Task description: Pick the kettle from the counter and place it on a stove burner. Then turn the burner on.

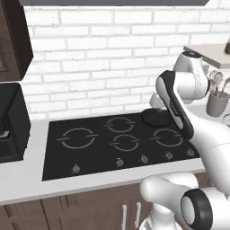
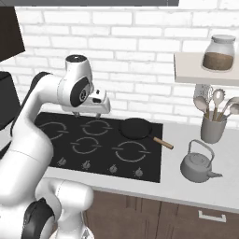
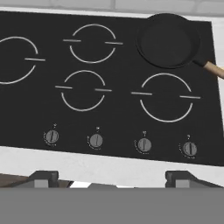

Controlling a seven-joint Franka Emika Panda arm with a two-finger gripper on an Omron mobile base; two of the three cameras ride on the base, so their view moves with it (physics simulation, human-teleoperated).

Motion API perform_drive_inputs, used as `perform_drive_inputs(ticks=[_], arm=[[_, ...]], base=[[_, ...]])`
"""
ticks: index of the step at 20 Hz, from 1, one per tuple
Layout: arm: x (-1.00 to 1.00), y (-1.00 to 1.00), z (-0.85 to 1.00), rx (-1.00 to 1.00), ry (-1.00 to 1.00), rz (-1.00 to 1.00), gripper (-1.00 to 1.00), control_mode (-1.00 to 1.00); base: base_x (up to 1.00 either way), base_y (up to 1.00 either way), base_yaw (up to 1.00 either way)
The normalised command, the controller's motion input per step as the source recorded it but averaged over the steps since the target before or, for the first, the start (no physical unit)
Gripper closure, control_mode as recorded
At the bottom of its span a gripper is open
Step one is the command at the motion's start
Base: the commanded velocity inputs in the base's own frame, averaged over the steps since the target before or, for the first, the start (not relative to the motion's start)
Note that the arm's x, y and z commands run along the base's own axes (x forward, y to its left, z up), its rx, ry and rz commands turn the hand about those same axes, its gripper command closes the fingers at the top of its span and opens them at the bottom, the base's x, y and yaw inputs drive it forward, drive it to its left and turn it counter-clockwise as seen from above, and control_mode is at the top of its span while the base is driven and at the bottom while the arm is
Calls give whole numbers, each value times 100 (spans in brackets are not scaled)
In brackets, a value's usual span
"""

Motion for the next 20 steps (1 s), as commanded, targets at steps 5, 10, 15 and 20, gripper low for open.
perform_drive_inputs(ticks=[5,10,15,20], arm=[[-44,-34,-15,2,0,-5,-100,-100],[-34,-39,-31,0,-1,-34,-100,-100],[0,-49,-42,0,-1,-57,-100,-100],[0,-41,-24,0,-1,-57,-100,-100]], base=[[0,0,0],[0,0,0],[0,0,0],[0,0,0]])
